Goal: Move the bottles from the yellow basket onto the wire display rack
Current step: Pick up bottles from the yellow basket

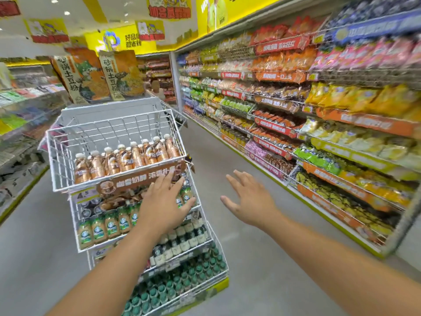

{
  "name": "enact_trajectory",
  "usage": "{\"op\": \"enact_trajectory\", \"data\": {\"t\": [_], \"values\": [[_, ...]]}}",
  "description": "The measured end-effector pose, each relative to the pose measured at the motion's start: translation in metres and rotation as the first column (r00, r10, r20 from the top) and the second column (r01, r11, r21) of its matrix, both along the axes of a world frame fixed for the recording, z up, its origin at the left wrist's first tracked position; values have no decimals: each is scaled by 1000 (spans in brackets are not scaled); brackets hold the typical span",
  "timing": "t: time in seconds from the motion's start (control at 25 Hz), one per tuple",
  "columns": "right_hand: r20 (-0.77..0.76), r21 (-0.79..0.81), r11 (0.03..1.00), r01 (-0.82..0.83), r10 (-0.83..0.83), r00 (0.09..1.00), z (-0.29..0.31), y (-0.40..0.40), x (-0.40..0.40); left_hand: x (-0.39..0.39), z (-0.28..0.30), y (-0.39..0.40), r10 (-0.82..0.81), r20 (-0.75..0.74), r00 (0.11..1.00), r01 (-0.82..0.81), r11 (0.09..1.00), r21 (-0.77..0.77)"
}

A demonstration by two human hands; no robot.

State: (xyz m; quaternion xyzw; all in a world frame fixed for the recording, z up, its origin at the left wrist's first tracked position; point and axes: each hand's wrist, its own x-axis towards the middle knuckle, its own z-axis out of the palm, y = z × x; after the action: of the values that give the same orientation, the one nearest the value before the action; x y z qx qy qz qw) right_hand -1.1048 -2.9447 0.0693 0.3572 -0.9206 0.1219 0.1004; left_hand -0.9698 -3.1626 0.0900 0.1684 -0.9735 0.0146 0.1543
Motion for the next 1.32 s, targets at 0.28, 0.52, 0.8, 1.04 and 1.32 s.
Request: {"op": "enact_trajectory", "data": {"t": [0.28, 0.52, 0.8, 1.04, 1.32], "values": [[-7, 19, 980, 198, -198, 980, -4, 102, 71, 20, -18, 78, -180, -10, 984, 181, 984, 6], [5, 76, 926, 371, -372, 928, -14, 197, 124, 29, -37, 158, -337, 41, 941, 336, 941, 28], [15, 37, 833, 553, -553, 833, -34, 337, 147, 2, -45, 273, -517, 42, 855, 516, 856, 38], [93, -45, 817, 574, -569, 817, -47, 424, 160, -31, -48, 389, -620, 4, 785, 619, 784, 38], [75, -171, 931, 324, -315, 946, -51, 470, 174, -34, -54, 446, -537, -51, 842, 538, 842, 19]]}}
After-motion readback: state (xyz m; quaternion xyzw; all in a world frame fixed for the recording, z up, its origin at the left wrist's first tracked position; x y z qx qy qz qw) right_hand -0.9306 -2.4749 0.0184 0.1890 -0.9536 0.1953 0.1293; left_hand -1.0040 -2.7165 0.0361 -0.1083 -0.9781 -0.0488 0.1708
